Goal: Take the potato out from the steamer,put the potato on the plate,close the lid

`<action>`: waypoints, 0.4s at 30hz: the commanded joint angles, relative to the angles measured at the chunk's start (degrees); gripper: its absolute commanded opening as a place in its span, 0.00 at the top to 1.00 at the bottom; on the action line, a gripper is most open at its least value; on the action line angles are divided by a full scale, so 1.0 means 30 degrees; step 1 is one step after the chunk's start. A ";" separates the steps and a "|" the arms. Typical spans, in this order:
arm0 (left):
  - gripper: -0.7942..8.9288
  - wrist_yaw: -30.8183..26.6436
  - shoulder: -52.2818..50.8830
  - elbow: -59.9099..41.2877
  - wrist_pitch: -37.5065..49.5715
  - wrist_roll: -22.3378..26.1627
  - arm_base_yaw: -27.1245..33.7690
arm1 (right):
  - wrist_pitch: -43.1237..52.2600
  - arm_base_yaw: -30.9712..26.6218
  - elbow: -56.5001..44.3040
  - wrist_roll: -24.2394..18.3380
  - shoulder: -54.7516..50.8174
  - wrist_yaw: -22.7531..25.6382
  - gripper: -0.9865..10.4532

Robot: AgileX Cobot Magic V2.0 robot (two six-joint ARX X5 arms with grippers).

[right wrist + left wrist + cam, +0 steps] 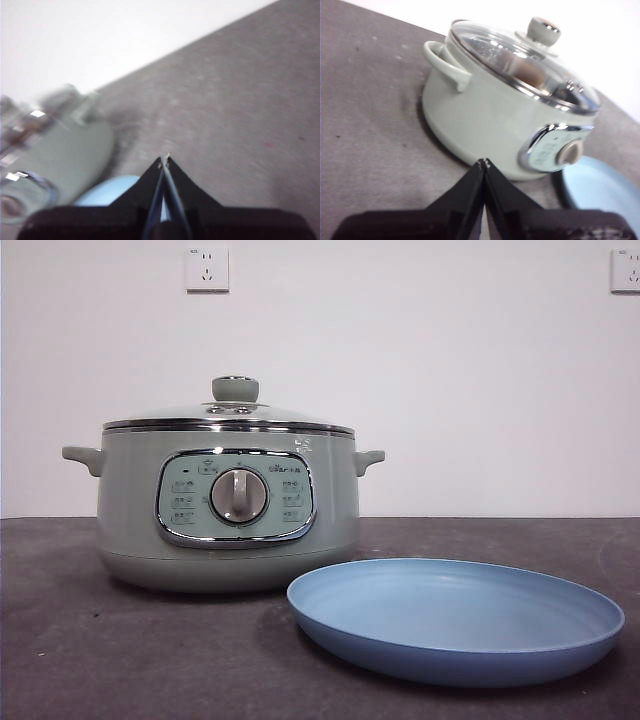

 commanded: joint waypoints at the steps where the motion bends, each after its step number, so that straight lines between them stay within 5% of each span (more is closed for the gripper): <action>1: 0.93 0.0138 -0.0051 0.1195 0.0109 -0.1311 0.0036 | 0.0168 0.0022 0.1086 0.0918 0.0299 -0.0736 0.92; 9: 0.93 0.0175 0.0962 0.5355 -0.2047 -0.1195 0.0036 | -0.0525 0.0051 0.4874 0.0860 0.3344 -0.2849 0.92; 12: 0.93 0.1129 0.2157 0.7031 -0.3082 -0.0525 0.0036 | -0.1785 0.0051 0.6907 -0.0219 0.5158 -0.3993 0.92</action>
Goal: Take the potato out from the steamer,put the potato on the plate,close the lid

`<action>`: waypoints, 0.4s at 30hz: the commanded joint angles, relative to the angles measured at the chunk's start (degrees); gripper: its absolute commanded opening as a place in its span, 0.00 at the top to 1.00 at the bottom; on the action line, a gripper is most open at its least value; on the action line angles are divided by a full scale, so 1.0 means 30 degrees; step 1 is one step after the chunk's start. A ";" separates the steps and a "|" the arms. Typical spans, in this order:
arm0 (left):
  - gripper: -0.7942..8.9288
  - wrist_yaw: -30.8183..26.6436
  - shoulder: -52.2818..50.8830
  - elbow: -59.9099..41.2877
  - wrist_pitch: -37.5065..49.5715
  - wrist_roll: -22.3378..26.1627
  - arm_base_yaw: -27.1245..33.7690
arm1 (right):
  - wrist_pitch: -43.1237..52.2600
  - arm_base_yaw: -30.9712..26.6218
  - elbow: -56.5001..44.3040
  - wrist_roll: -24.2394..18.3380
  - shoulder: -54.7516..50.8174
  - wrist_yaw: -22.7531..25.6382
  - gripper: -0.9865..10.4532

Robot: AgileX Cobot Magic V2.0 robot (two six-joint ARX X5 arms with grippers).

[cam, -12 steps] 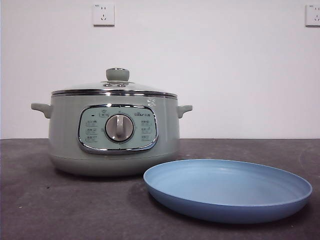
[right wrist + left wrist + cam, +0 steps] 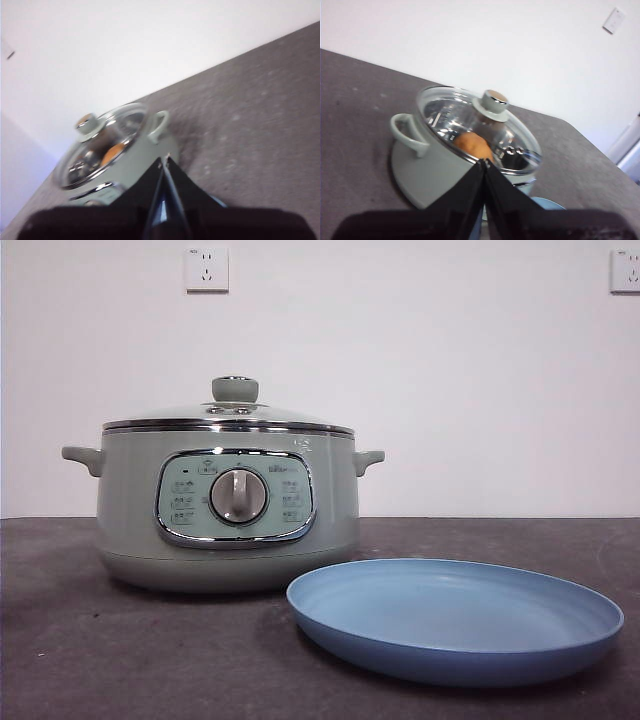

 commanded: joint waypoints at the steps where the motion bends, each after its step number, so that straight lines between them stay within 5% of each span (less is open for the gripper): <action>1: 0.93 0.1158 0.1122 0.1479 -0.0772 0.0918 0.0036 | -0.0940 0.0044 0.1814 -0.1268 0.1566 -0.1086 0.92; 8: 0.93 0.2871 0.4809 0.5617 -0.4772 0.4707 0.0029 | -0.5712 0.0102 0.7176 -0.5202 0.6069 -0.4452 0.92; 12: 0.93 0.2841 0.6681 0.7825 -0.7468 0.7555 0.0029 | -0.8990 0.0648 1.0040 -0.7679 0.8276 -0.4867 0.92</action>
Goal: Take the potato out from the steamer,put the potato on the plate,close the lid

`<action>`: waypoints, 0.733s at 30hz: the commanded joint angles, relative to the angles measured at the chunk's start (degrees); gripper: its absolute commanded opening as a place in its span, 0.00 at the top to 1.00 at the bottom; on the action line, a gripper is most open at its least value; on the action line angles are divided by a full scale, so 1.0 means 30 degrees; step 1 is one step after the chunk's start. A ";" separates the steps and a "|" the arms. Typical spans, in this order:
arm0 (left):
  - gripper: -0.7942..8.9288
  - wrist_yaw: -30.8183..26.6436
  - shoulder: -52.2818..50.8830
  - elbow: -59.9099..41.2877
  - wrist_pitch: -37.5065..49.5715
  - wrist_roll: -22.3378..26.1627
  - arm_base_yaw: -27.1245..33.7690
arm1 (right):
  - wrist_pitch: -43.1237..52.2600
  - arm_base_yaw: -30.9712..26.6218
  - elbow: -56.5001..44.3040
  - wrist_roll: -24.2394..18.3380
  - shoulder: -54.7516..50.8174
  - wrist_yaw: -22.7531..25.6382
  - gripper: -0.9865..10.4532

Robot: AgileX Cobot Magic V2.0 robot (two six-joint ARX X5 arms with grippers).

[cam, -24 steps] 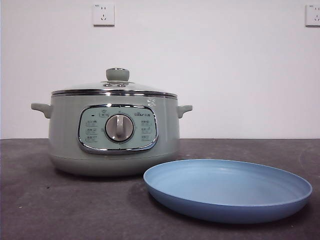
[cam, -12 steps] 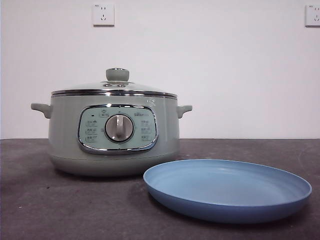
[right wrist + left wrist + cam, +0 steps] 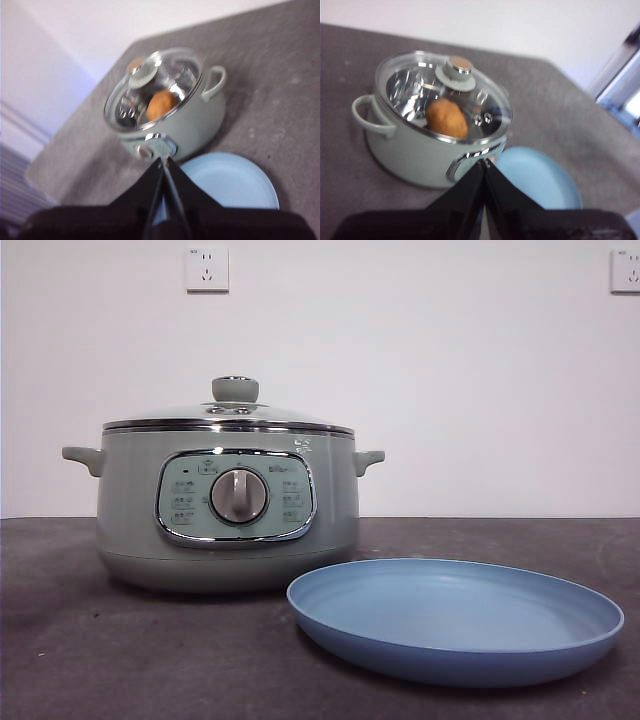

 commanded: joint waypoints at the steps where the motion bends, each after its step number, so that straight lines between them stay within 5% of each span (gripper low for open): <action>1: 0.93 0.0000 0.1100 0.1333 -0.1559 0.3337 0.0029 | -0.2018 0.0415 0.1727 -0.3031 0.1224 -0.0080 0.92; 9: 0.93 -0.0138 0.3402 0.3891 -0.4517 0.6164 -0.0007 | -0.6528 0.2419 0.5173 -0.6644 0.3840 0.0022 0.92; 16: 0.91 -0.0138 0.3541 0.4036 -0.4634 0.6586 -0.0007 | -0.6375 0.3300 0.5282 -0.6943 0.4051 0.0073 0.91; 18: 0.79 -0.0138 0.3541 0.4036 -0.4619 0.6586 -0.0007 | -0.6375 0.3300 0.5282 -0.6943 0.4051 0.0066 0.88; 22: 0.31 -0.0124 0.3541 0.4036 -0.4328 0.6579 -0.0007 | -0.6375 0.3300 0.5289 -0.6870 0.4051 0.0073 0.62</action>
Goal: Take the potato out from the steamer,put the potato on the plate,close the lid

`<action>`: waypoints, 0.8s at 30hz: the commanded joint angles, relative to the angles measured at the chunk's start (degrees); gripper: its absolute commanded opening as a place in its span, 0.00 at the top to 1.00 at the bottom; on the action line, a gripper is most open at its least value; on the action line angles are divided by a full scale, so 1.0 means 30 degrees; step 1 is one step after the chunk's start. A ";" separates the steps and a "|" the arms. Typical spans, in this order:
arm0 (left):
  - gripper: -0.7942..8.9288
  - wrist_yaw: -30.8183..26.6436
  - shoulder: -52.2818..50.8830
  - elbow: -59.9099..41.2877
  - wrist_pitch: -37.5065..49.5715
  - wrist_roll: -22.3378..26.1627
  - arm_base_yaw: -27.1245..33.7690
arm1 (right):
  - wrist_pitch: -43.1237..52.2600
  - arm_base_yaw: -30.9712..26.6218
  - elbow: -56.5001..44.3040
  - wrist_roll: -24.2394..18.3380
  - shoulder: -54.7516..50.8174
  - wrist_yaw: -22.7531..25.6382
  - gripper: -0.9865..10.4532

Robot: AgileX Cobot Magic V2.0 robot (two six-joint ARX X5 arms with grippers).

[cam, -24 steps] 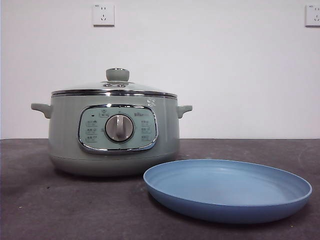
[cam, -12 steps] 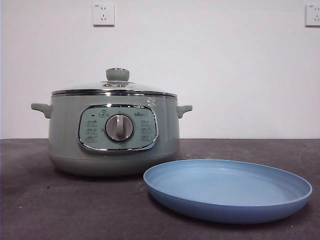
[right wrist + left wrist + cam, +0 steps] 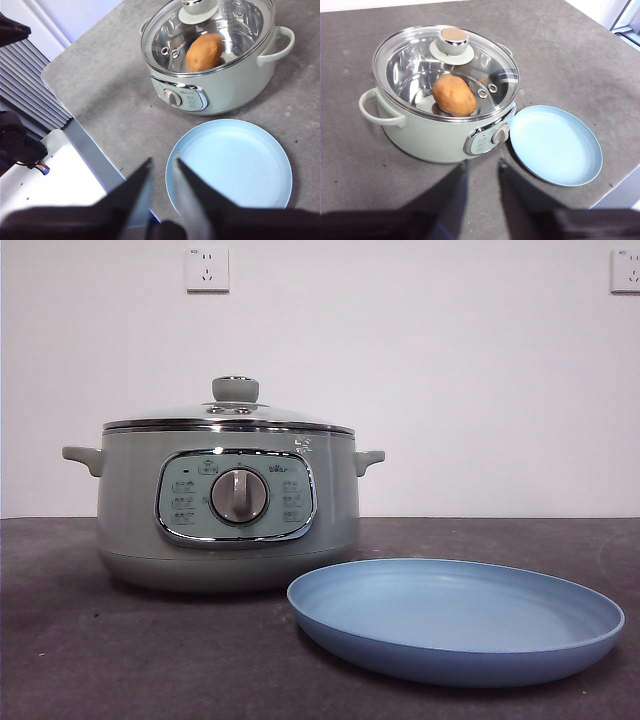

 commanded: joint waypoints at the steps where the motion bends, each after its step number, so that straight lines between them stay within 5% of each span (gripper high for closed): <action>1: 0.27 0.0036 -0.0058 0.0066 0.0437 0.0342 -0.0007 | 0.0109 0.0036 0.0058 -0.0117 -0.0015 0.0029 0.54; 4: 0.27 0.0080 -0.0058 0.0066 0.0758 0.0342 -0.0007 | 0.0102 0.0036 0.0058 0.0109 -0.0015 0.0036 0.41; 15: 0.27 0.0124 0.0532 0.0182 0.2011 0.0291 -0.0102 | 0.0102 0.0036 0.0066 0.0233 -0.0007 0.0036 0.42; 24: 0.28 -0.0007 0.4146 0.1872 0.3927 0.0262 -0.1814 | 0.0087 0.0036 0.0058 0.0226 -0.0007 0.0036 0.42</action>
